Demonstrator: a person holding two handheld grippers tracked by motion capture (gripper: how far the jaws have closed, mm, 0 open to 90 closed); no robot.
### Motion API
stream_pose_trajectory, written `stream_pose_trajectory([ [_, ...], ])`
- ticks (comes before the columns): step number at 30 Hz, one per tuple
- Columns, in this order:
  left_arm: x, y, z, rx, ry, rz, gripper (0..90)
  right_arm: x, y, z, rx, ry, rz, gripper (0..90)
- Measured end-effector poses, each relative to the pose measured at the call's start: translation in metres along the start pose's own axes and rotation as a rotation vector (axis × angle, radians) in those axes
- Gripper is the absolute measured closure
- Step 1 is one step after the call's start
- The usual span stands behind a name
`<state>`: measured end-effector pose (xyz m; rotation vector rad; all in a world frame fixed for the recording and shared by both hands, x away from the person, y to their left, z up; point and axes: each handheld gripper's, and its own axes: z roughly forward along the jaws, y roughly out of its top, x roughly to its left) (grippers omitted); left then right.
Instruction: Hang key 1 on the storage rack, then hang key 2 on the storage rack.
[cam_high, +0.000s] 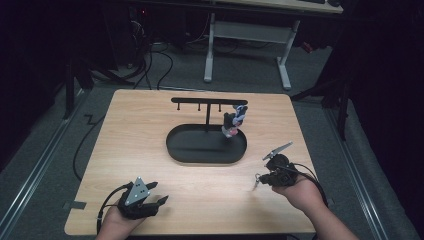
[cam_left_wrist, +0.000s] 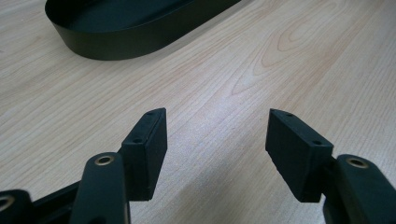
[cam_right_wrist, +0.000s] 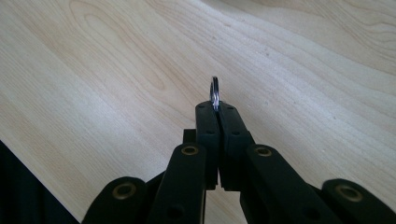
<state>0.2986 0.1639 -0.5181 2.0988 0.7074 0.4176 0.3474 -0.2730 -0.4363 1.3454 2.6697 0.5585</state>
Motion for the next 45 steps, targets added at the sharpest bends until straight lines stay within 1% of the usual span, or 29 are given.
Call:
stream_pose_trajectory([
  [1, 0.0, 0.0, 0.0, 0.0, 0.0, 0.0, 39.4, 0.001, 0.0, -0.002, 0.0, 0.001, 0.022, 89.4],
  [2, 0.0, 0.0, 0.0, 0.0, 0.0, 0.0, 39.4, 0.0, 0.001, -0.003, -0.004, -0.002, 0.001, 89.4],
  [6, 0.0, 0.0, 0.0, -0.002, 0.0, 0.0, 39.4, 0.0, 0.004, -0.009, -0.012, -0.001, -0.01, 89.4],
  [11, 0.001, 0.0, 0.0, -0.003, -0.002, -0.001, 39.4, 0.002, 0.008, -0.015, -0.015, -0.007, -0.01, 89.4],
  [13, 0.001, 0.0, 0.0, -0.005, -0.004, -0.003, 39.4, 0.001, 0.011, -0.018, -0.018, -0.003, -0.013, 89.4],
  [15, 0.0, 0.0, 0.0, -0.009, -0.005, -0.006, 39.4, 0.001, 0.013, -0.02, -0.031, -0.002, -0.013, 89.3],
  [16, 0.0, 0.0, 0.0, -0.01, -0.007, -0.006, 39.4, 0.002, 0.014, -0.022, -0.032, -0.002, -0.003, 89.3],
  [17, 0.001, 0.0, 0.0, -0.011, -0.007, -0.006, 39.4, 0.003, 0.015, -0.023, -0.035, -0.002, -0.007, 89.3],
  [20, 0.002, 0.0, 0.0, -0.015, -0.013, -0.014, 39.4, 0.004, 0.019, -0.024, -0.034, -0.003, -0.009, 89.3],
  [22, 0.003, 0.0, 0.001, -0.012, -0.012, -0.008, 39.4, 0.004, 0.022, -0.024, -0.038, -0.002, -0.016, 89.3],
  [26, 0.003, 0.002, 0.0, -0.025, -0.015, -0.011, 39.4, 0.005, 0.026, -0.023, -0.027, -0.005, -0.008, 89.3],
  [27, 0.003, 0.003, 0.001, -0.027, -0.015, -0.012, 39.4, 0.005, 0.027, -0.023, -0.029, -0.005, -0.013, 89.3],
  [30, 0.003, 0.003, 0.002, -0.016, -0.017, -0.003, 39.4, 0.007, 0.031, -0.024, -0.025, -0.008, -0.018, 89.3],
  [31, 0.002, 0.003, 0.003, -0.017, -0.016, -0.003, 39.3, 0.006, 0.032, -0.024, -0.027, -0.006, -0.028, 89.3],
  [35, 0.003, 0.003, 0.002, -0.023, -0.014, -0.009, 39.4, 0.008, 0.036, -0.026, -0.025, -0.007, -0.026, 89.3],
  [36, 0.003, 0.004, 0.002, -0.022, -0.016, -0.01, 39.3, 0.008, 0.037, -0.026, -0.026, -0.012, -0.036, 89.3],
  [40, 0.003, 0.003, 0.003, -0.022, -0.015, -0.009, 39.4, 0.008, 0.042, -0.027, -0.029, -0.01, -0.033, 89.3],
  [45, 0.003, 0.003, 0.001, -0.024, -0.017, -0.012, 39.4, 0.009, 0.05, -0.028, -0.035, -0.013, -0.043, 89.3],
])
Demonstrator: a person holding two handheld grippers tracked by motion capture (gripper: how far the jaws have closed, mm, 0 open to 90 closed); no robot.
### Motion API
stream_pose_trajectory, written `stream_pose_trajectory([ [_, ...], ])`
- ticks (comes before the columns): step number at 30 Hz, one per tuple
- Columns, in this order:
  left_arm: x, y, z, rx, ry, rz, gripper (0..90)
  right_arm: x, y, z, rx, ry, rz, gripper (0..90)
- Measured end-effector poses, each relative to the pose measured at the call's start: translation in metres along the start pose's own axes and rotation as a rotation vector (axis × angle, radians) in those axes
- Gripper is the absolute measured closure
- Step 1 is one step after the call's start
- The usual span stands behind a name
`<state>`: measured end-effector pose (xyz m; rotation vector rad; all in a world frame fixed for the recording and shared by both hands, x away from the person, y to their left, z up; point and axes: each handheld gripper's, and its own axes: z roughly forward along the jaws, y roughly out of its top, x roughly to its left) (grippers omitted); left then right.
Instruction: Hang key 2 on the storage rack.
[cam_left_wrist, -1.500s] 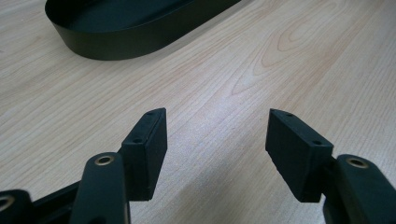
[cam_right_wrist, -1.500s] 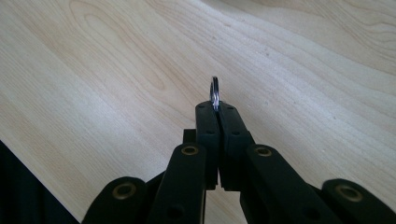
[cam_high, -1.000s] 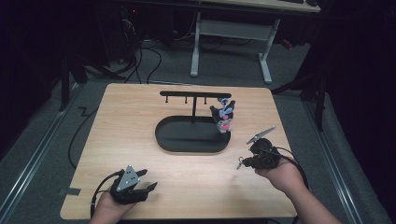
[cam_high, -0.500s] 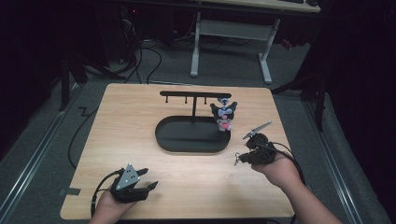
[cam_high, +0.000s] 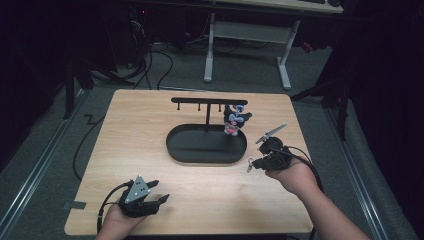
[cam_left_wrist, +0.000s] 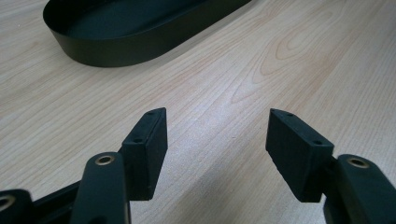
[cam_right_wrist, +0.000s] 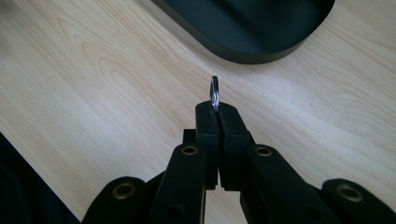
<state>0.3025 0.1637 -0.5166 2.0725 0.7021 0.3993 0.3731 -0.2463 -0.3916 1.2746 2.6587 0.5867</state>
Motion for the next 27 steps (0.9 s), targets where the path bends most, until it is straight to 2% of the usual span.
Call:
stream_pose_trajectory([
  [12, -0.002, 0.001, -0.004, -0.003, 0.007, 0.002, 39.5, 0.003, 0.031, -0.001, -0.01, -0.007, -0.027, 89.3],
  [17, -0.002, 0.0, -0.005, -0.006, 0.01, 0.001, 39.5, 0.001, 0.045, 0.0, -0.012, -0.006, -0.022, 89.3],
  [25, -0.002, -0.001, -0.005, -0.001, 0.01, 0.002, 39.5, -0.001, 0.074, -0.001, -0.016, -0.018, -0.046, 89.3],
  [27, -0.002, -0.002, -0.005, -0.001, 0.011, 0.003, 39.5, -0.001, 0.081, -0.002, -0.018, -0.012, -0.035, 89.3],
])
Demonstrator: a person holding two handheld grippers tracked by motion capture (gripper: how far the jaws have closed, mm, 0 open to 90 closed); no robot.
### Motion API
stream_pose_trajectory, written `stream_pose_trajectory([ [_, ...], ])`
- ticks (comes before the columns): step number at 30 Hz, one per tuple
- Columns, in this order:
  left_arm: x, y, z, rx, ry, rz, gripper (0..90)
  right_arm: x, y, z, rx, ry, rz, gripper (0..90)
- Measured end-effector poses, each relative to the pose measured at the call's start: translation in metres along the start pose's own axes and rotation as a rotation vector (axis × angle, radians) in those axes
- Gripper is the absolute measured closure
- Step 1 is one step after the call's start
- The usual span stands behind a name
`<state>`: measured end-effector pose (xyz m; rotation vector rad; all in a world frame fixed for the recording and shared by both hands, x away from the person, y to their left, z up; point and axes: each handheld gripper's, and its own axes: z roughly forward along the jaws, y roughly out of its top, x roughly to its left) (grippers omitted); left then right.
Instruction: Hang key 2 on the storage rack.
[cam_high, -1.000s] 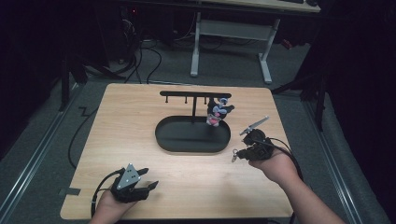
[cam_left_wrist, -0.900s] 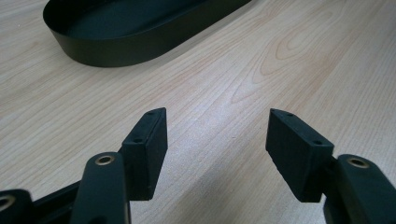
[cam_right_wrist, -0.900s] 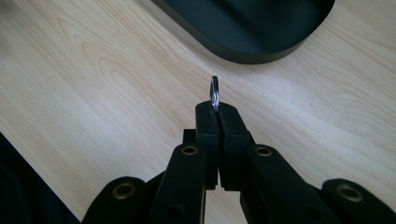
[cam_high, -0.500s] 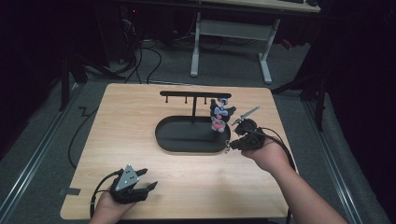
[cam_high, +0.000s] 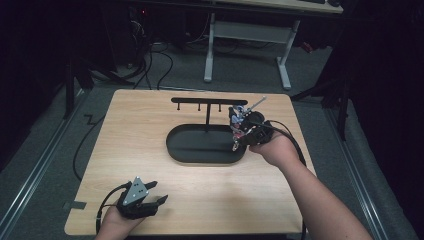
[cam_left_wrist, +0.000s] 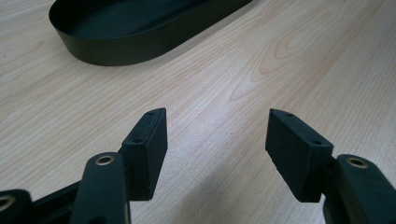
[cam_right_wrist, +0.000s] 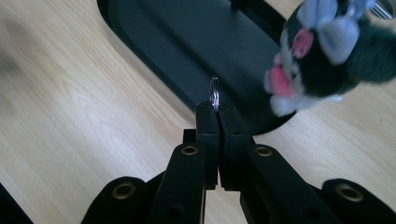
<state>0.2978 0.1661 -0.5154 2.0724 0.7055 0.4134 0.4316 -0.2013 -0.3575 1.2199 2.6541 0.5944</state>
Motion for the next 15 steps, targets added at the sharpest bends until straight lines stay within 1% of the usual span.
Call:
stream_pose_trajectory([
  [1, 0.0, 0.0, 0.0, 0.0, 0.0, 0.0, 39.5, 0.0, 0.003, 0.0, 0.0, -0.001, -0.004, 89.3],
  [2, 0.001, 0.0, 0.0, -0.001, 0.003, -0.003, 39.6, 0.0, 0.006, 0.0, 0.002, -0.002, 0.006, 89.3],
  [5, 0.002, -0.001, -0.001, 0.001, 0.001, -0.007, 39.6, -0.001, 0.017, 0.001, -0.006, 0.003, -0.008, 89.3],
  [7, 0.002, -0.001, -0.001, -0.002, 0.004, -0.01, 39.5, -0.001, 0.023, 0.002, 0.0, 0.001, -0.012, 89.3],
  [10, 0.003, -0.001, -0.001, -0.004, 0.006, -0.012, 39.6, 0.0, 0.031, 0.003, 0.002, 0.0, -0.004, 89.3],
  [15, 0.002, -0.002, -0.002, -0.001, 0.003, -0.008, 39.6, -0.002, 0.044, 0.001, 0.0, 0.002, -0.017, 89.3],
])
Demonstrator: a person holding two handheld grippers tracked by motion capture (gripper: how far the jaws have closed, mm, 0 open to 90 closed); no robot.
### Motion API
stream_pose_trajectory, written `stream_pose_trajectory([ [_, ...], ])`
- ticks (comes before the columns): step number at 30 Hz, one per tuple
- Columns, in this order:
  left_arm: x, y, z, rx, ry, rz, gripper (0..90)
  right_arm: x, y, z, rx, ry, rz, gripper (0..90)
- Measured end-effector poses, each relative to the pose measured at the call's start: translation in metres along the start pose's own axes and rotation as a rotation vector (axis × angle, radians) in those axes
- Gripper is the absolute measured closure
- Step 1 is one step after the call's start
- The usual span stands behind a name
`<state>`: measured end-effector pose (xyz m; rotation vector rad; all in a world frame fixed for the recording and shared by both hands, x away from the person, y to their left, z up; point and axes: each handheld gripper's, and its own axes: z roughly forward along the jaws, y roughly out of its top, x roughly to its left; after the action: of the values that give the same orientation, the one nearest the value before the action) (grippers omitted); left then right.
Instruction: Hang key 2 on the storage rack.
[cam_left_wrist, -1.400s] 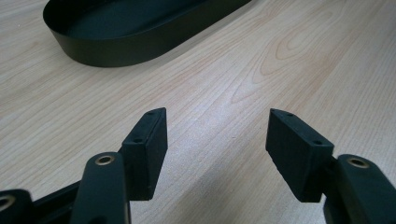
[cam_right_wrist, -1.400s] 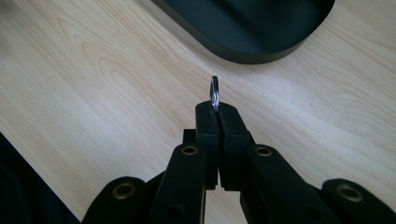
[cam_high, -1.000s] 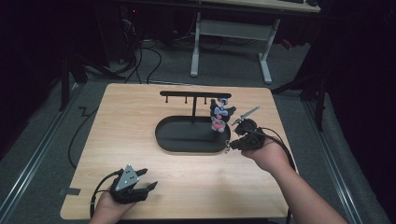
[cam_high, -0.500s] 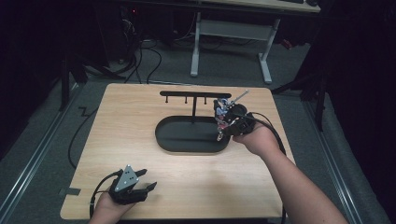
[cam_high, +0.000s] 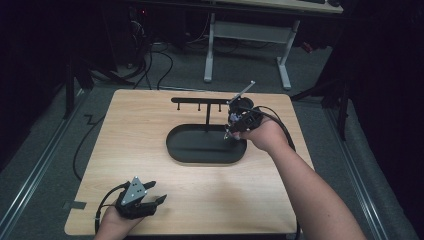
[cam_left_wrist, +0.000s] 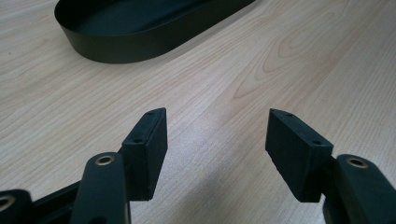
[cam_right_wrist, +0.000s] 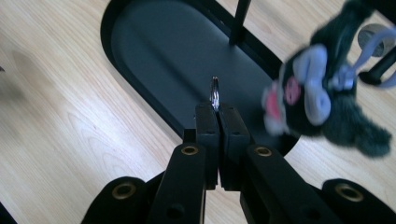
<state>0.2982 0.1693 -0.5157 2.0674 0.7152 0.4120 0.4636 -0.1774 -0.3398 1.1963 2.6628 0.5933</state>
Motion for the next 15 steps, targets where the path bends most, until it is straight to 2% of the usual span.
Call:
stream_pose_trajectory([
  [7, 0.0, 0.0, 0.0, 0.002, -0.003, 0.002, 39.6, -0.001, 0.012, -0.002, -0.009, -0.002, 0.003, 89.3],
  [8, 0.0, 0.0, 0.0, 0.002, -0.002, 0.004, 39.6, 0.0, 0.013, -0.003, -0.005, -0.002, 0.019, 89.3],
  [9, -0.001, 0.0, 0.0, 0.002, -0.002, 0.005, 39.6, -0.002, 0.015, -0.002, -0.011, -0.002, -0.001, 89.3],
  [15, -0.001, 0.0, 0.0, 0.003, 0.0, 0.009, 39.6, -0.004, 0.024, -0.004, -0.017, -0.008, 0.018, 89.3],
])
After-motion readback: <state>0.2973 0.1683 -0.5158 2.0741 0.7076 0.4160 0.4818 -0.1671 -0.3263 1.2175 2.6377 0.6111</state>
